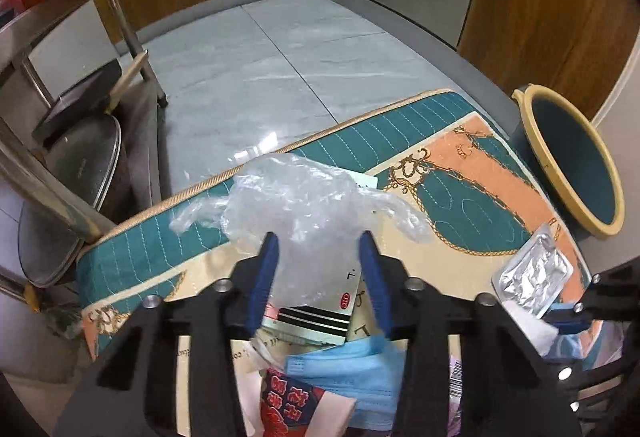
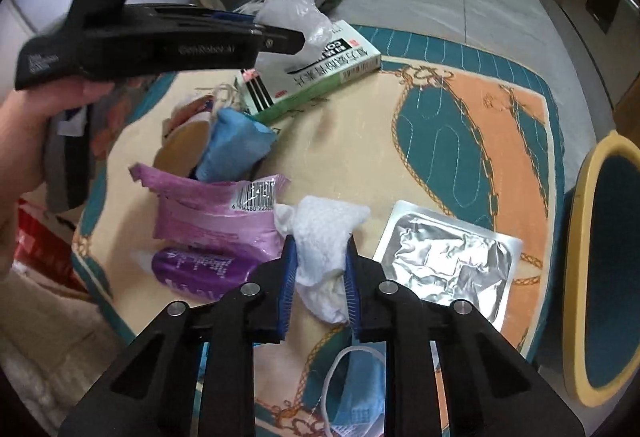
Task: Collect trash
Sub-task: 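Grasp the white tissue with the right gripper while the left grasps the clear plastic bag, then release the tissue into the bin with the right gripper while the left drops the clear bag, then grasp the blue face mask with the right gripper while the left grasps the red-white cup, then release the mask into the bin with the right gripper while the left drops the cup, then move both open grippers back over the cushion toward the remaining trash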
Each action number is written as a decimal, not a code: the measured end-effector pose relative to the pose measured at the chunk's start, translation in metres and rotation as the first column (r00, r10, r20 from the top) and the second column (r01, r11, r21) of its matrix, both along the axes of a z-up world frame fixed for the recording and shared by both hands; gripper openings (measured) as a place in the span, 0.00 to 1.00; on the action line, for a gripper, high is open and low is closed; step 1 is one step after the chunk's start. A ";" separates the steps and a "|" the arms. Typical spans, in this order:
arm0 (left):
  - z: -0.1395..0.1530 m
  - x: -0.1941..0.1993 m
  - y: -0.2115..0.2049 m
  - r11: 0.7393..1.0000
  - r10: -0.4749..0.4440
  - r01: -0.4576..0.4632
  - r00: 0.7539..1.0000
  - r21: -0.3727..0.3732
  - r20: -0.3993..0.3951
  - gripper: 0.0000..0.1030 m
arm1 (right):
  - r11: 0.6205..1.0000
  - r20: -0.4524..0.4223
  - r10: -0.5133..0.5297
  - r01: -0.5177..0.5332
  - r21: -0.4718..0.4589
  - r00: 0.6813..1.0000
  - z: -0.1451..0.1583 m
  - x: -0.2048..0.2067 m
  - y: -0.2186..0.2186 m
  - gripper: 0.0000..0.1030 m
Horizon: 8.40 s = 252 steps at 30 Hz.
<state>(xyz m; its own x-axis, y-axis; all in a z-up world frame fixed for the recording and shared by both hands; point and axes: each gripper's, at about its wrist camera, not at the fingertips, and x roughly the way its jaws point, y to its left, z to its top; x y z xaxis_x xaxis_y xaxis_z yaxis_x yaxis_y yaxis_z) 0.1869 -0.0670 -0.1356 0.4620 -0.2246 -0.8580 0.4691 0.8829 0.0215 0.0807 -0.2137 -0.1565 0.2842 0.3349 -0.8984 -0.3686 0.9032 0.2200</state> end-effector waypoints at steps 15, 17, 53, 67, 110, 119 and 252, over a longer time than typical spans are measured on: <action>0.080 -0.044 0.017 0.997 -0.047 0.056 0.986 -0.052 0.161 0.16 | 0.990 0.148 -0.096 0.079 0.117 0.984 0.071 -0.009 -0.042 0.20; 0.094 -0.052 0.017 0.995 -0.043 0.057 0.982 -0.077 0.182 0.16 | 0.984 0.180 -0.128 0.102 0.144 0.975 0.087 -0.013 -0.049 0.20; 0.056 -0.066 -0.212 0.875 -0.373 0.393 0.920 -0.282 0.123 0.16 | 0.819 0.127 -0.567 0.574 -0.025 0.814 0.054 -0.016 -0.257 0.20; 0.050 -0.070 -0.226 0.863 -0.373 0.404 0.915 -0.303 0.155 0.61 | 0.798 0.137 -0.579 0.593 -0.105 0.804 0.044 -0.018 -0.259 0.49; 0.048 -0.092 0.076 0.997 0.046 -0.041 0.997 -0.070 0.069 0.76 | 0.939 0.036 -0.335 0.336 -0.076 0.942 0.043 0.010 -0.081 0.81; -0.008 -0.086 0.060 0.998 -0.012 0.017 0.997 0.062 -0.073 0.72 | 0.918 -0.062 -0.391 0.383 -0.105 0.918 0.014 0.018 -0.090 0.81; 0.054 -0.082 -0.207 0.943 -0.271 0.301 0.942 -0.145 0.197 0.72 | 0.700 0.317 -0.665 0.712 -0.051 0.676 0.090 -0.027 -0.266 0.70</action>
